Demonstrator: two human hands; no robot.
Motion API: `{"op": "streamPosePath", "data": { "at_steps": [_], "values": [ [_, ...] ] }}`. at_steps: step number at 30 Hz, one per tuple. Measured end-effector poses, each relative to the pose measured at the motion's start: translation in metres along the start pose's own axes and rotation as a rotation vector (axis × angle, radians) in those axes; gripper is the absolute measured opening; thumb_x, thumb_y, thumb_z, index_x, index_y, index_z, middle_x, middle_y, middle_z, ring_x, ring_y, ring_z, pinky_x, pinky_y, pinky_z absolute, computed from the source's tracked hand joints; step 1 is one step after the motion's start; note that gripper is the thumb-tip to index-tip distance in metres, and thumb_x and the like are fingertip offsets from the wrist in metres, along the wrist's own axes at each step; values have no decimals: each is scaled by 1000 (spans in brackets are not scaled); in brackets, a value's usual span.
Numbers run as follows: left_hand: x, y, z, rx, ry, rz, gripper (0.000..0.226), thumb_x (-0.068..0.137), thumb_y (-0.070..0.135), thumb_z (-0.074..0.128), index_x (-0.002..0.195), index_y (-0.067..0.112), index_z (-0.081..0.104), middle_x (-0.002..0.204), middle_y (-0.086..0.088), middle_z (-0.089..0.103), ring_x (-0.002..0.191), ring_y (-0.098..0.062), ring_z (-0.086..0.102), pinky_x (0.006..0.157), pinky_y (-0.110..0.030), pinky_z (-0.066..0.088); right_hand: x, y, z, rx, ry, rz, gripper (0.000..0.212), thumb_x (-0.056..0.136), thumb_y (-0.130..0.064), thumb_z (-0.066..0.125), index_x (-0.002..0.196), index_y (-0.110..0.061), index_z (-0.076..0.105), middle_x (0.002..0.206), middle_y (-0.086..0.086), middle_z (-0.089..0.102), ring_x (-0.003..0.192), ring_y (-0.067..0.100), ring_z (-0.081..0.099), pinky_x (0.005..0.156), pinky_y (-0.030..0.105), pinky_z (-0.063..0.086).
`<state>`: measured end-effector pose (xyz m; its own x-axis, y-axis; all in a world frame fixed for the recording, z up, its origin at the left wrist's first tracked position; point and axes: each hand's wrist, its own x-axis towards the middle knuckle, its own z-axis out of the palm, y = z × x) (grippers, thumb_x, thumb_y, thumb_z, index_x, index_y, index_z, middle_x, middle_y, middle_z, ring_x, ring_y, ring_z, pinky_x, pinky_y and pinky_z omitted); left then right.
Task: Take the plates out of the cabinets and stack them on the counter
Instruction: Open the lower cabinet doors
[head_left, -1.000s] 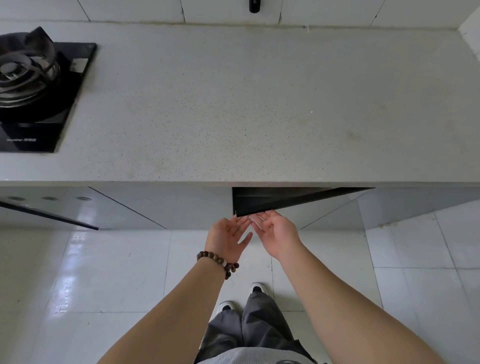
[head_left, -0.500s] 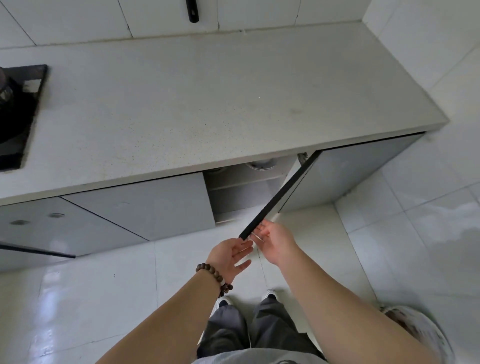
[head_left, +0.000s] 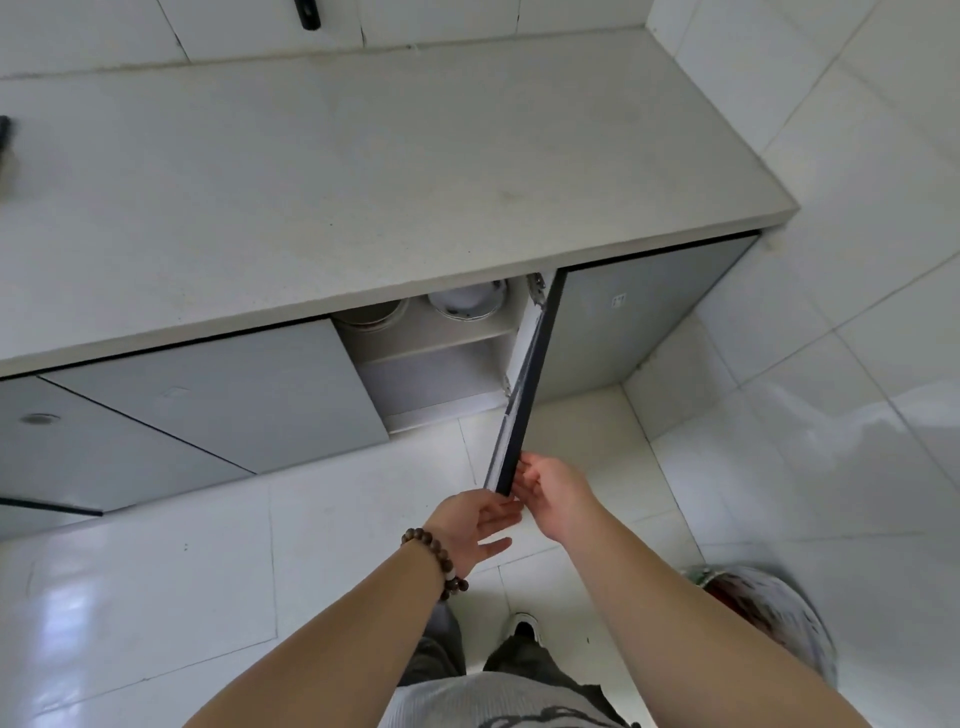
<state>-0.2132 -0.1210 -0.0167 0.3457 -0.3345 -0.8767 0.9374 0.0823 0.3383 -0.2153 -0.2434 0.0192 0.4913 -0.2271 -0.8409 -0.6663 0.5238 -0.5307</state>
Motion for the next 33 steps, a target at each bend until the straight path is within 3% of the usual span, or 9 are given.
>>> {"op": "streamPosePath", "data": {
  "at_steps": [7, 13, 15, 17, 23, 25, 28, 31, 33],
  "values": [
    [4, -35, 68, 122, -53, -3, 26, 91, 8, 51, 111, 2, 66, 114, -10, 68, 107, -23, 63, 84, -39, 52, -17, -12, -74, 10, 1, -31, 46, 87, 15, 25, 118, 7, 58, 132, 24, 55, 125, 37, 51, 96, 34, 41],
    [9, -50, 103, 142, -49, -6, 24, 90, 7, 52, 110, 4, 66, 112, -10, 69, 104, -23, 64, 89, -39, 51, -8, -25, -121, -44, 153, -72, 31, 91, 4, 41, 114, 11, 62, 125, 28, 60, 110, 36, 59, 104, 39, 43],
    [10, -50, 107, 113, -26, -1, 26, 89, 5, 51, 112, 3, 64, 112, -11, 69, 102, -24, 65, 88, -39, 51, -2, -29, -133, -183, 249, -108, 28, 91, -2, 45, 109, 2, 66, 112, 22, 65, 87, 27, 58, 90, 39, 51],
    [10, -49, 109, 72, -2, 16, 27, 89, 4, 51, 113, 1, 64, 113, -13, 68, 101, -25, 65, 89, -40, 50, -1, -32, -142, -340, 294, -192, 37, 91, -1, 40, 118, -8, 64, 107, 16, 64, 77, 21, 53, 69, 29, 45],
    [8, -36, 110, -20, 77, 134, 25, 89, 0, 46, 106, 1, 65, 110, -14, 69, 100, -26, 66, 87, -39, 52, -2, -48, -159, -518, 336, -338, 53, 92, 1, 35, 141, -15, 46, 134, 5, 56, 93, 20, 57, 55, 20, 39],
    [6, -30, 107, -45, 105, 171, 24, 90, 1, 45, 104, 1, 65, 108, -14, 69, 100, -26, 66, 87, -39, 52, -1, -53, -160, -557, 297, -377, 50, 91, 0, 34, 136, -14, 51, 129, 3, 59, 100, 21, 58, 65, 22, 43],
    [3, -17, 98, -107, 154, 235, 23, 92, 2, 46, 103, 1, 66, 107, -14, 69, 99, -26, 66, 80, -38, 53, 3, -58, -145, -605, 240, -453, 35, 89, 0, 33, 107, -20, 55, 95, -4, 57, 85, 17, 52, 61, 19, 37],
    [-6, -4, 80, -192, 206, 300, 21, 93, 4, 47, 103, 2, 66, 106, -13, 70, 97, -25, 67, 74, -35, 53, 5, -60, -119, -626, 228, -523, 46, 91, -2, 35, 131, -15, 54, 128, 2, 57, 111, 21, 54, 82, 21, 40],
    [-14, 5, 64, -257, 236, 342, 21, 92, 4, 48, 102, 2, 66, 104, -12, 70, 96, -25, 68, 73, -35, 53, 6, -59, -100, -658, 176, -544, 48, 94, -4, 35, 138, -17, 48, 142, 2, 49, 109, 16, 53, 77, 15, 39]
  ]
}}
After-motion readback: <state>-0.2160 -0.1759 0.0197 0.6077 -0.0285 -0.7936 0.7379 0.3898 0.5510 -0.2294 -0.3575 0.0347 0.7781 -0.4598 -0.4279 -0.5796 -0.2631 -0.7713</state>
